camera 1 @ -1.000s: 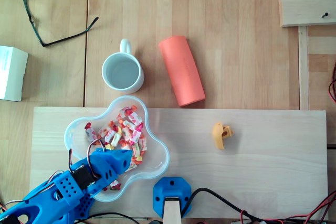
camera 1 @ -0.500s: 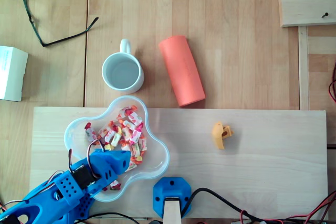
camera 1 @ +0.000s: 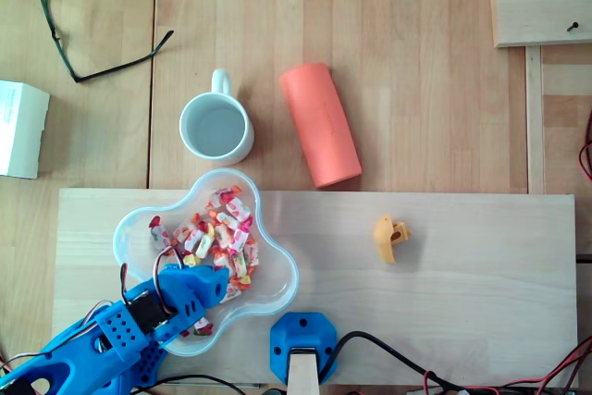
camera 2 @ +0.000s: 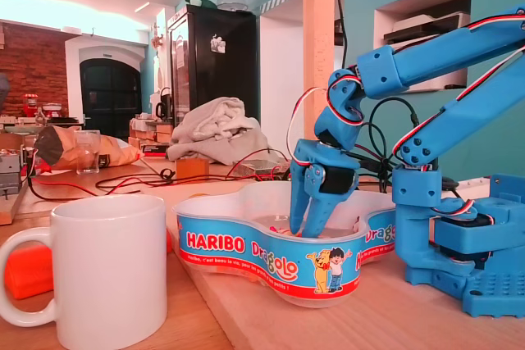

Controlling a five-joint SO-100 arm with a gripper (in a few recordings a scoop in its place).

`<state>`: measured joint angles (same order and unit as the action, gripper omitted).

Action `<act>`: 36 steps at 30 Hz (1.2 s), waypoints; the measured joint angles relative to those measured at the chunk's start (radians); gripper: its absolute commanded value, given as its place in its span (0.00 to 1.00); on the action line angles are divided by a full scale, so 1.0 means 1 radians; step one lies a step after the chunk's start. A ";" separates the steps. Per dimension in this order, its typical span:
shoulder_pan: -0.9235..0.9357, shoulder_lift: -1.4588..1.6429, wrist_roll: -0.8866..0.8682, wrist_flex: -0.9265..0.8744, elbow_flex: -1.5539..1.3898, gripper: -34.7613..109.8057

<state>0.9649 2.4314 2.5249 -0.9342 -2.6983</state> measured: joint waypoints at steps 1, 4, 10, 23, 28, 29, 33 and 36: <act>0.000 0.000 0.000 0.000 0.000 0.31; 0.000 0.000 0.000 0.000 0.000 0.30; 0.000 -0.006 0.000 0.000 -0.006 0.30; 0.000 0.005 -0.011 0.002 -0.046 0.30; 0.000 0.005 0.000 0.002 -0.048 0.28; 0.000 0.005 0.000 0.002 -0.048 0.26; 0.000 0.005 -0.005 0.002 -0.048 0.22; 0.000 0.005 -0.008 0.002 -0.048 0.22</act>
<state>0.9649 2.4360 2.5173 -0.9327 -2.7458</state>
